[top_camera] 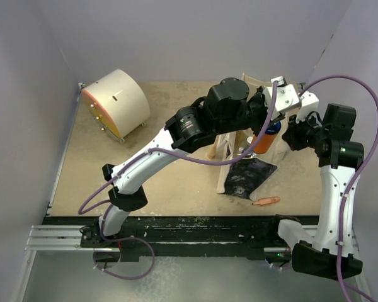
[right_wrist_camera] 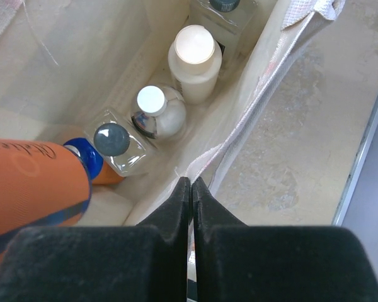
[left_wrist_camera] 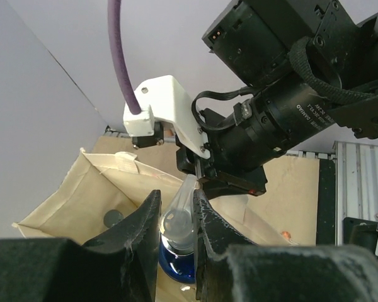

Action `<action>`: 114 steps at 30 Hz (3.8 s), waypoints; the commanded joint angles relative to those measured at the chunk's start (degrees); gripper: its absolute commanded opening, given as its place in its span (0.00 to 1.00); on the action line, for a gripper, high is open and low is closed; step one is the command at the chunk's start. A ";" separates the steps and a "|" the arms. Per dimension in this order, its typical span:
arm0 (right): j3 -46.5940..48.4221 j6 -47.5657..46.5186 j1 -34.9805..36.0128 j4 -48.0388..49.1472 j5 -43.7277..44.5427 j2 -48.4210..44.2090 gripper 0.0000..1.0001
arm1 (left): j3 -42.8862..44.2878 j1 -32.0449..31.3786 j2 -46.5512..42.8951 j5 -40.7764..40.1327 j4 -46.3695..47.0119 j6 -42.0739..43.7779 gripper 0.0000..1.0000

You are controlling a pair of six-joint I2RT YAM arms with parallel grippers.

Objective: Place the personal care products into the canvas bag
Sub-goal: Place the care product in the canvas bag.

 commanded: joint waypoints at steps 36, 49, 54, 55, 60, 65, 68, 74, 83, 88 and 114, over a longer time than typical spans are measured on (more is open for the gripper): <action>4.55 1.21 -1.00 0.55 -3.71 0.75 0.00 | -7.29 1.48 -0.93 12.45 7.28 -15.31 0.00; 7.15 0.49 -0.98 0.13 -5.47 1.65 0.00 | -16.47 3.59 -2.90 23.68 11.73 -14.35 0.00; 7.06 0.32 -1.00 0.39 -5.72 1.68 0.00 | -18.52 4.31 -3.22 27.61 12.99 -13.06 0.00; 7.14 0.34 -1.00 0.46 -5.77 1.75 0.00 | -18.87 4.56 -3.25 28.38 13.24 -12.84 0.00; 7.76 0.22 -0.93 0.50 -6.07 1.86 0.00 | -22.38 5.36 -3.89 30.78 14.30 -11.75 0.00; 7.43 0.36 -1.00 0.78 -6.07 2.04 0.00 | -26.66 5.48 -5.20 31.17 16.44 -8.93 0.00; 7.49 0.27 -1.00 0.83 -5.99 1.91 0.00 | -27.35 5.52 -5.01 31.21 16.24 -7.90 0.00; 7.48 0.05 -1.00 1.04 -6.38 1.86 0.00 | -28.50 5.49 -5.20 31.80 16.58 -6.55 0.00; 7.72 0.00 -1.00 0.88 -6.86 1.73 0.00 | -31.59 5.52 -5.16 33.25 17.00 -5.75 0.00; 7.98 -0.31 -1.00 0.69 -7.49 1.60 0.00 | -33.31 5.56 -5.26 34.09 17.64 -6.43 0.00; 8.03 -3.43 -1.00 0.41 -10.80 2.56 0.00 | -32.23 7.79 -3.30 42.16 14.75 -5.49 0.00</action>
